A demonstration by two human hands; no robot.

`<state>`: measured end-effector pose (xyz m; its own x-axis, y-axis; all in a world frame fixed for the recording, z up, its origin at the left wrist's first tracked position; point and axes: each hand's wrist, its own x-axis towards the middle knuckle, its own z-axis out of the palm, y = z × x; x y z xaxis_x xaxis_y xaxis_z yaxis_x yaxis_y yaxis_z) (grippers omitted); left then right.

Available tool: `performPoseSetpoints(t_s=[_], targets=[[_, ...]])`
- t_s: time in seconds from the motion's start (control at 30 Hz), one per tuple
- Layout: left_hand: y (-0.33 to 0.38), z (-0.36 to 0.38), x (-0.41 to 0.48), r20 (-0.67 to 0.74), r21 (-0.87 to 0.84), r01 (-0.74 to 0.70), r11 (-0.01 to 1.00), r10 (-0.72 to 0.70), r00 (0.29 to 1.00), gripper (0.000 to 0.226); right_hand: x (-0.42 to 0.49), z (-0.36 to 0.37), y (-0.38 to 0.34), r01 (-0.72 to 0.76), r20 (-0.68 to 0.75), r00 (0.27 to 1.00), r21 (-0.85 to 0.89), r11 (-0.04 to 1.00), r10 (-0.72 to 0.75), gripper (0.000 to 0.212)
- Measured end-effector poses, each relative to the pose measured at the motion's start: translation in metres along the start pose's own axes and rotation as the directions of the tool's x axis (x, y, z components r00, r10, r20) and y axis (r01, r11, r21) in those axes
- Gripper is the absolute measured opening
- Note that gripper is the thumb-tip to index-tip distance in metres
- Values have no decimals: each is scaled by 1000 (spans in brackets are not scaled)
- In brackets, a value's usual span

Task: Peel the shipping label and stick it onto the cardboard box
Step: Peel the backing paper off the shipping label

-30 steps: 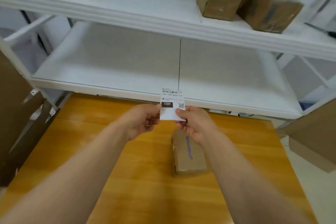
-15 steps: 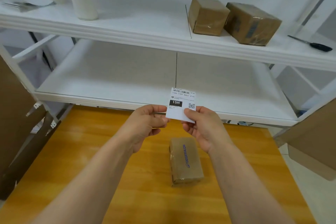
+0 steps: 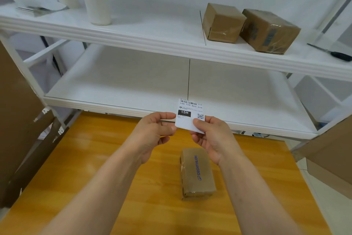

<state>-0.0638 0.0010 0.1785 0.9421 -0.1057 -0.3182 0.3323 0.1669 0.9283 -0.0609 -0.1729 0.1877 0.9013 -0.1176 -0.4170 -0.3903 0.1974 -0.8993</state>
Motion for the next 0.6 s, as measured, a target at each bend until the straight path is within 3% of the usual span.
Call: performPoseSetpoints(t_s=[0.23,0.33,0.43,0.6], targets=[[2,0,0,-32,-21,-7,1000,7,999,38,1,2,2,4,-70,998,-39,999,-7,44],[4,-1,-1,-48,-32,-16,999,14,999,37,-3,3,-1,81,-131,982,-373,924,-139,50],[6,-1,-1,-52,-29,-29,999,28,998,36,-12,4,-7,231,-67,941,-592,772,-332,35],[7,3,-3,-53,13,-54,998,55,997,36,-27,13,-20,385,147,917,-578,720,-372,9]])
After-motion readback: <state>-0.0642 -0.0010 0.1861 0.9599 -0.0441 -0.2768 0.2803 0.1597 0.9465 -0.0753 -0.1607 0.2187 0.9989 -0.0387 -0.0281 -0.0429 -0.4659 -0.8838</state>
